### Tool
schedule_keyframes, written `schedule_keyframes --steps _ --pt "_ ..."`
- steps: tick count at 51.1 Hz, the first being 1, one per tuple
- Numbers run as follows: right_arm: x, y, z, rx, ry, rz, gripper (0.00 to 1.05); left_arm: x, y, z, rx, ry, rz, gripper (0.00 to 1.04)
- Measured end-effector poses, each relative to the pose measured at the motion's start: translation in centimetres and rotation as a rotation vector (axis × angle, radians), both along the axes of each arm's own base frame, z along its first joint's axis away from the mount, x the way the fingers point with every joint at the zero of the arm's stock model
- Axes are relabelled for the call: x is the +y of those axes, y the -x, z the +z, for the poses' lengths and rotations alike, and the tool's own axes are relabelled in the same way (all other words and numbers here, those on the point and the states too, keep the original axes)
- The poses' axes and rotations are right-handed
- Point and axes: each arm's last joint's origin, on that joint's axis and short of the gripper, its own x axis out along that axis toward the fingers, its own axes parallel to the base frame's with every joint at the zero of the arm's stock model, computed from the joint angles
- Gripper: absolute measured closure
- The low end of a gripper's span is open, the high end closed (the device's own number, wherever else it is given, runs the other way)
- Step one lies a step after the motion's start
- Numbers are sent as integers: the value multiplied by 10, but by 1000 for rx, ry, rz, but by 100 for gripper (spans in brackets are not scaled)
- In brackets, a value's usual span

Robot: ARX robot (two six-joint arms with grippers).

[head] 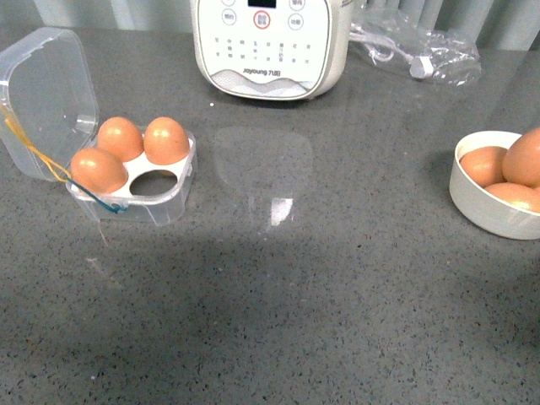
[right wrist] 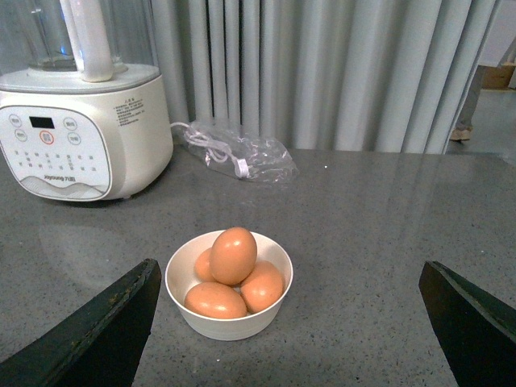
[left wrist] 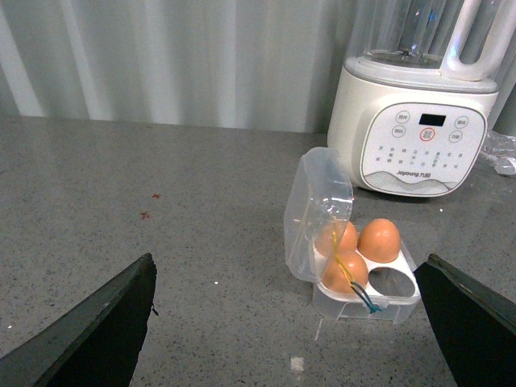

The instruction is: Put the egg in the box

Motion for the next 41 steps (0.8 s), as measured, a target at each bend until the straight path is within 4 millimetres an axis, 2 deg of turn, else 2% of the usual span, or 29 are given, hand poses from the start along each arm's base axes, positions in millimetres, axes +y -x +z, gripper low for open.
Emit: schedule_keyframes --steps 17,23,32,41 --pt "0 0 0 0 0 0 7 0 0 0 0 0 0 7" --pt "2 -8 2 44 175 -71 7 0 0 0 0 0 0 7" --pt "8 -36 22 135 243 -38 7 0 0 0 0 0 0 7" --pt "13 -77 32 315 227 42 7 0 0 0 0 0 0 7"
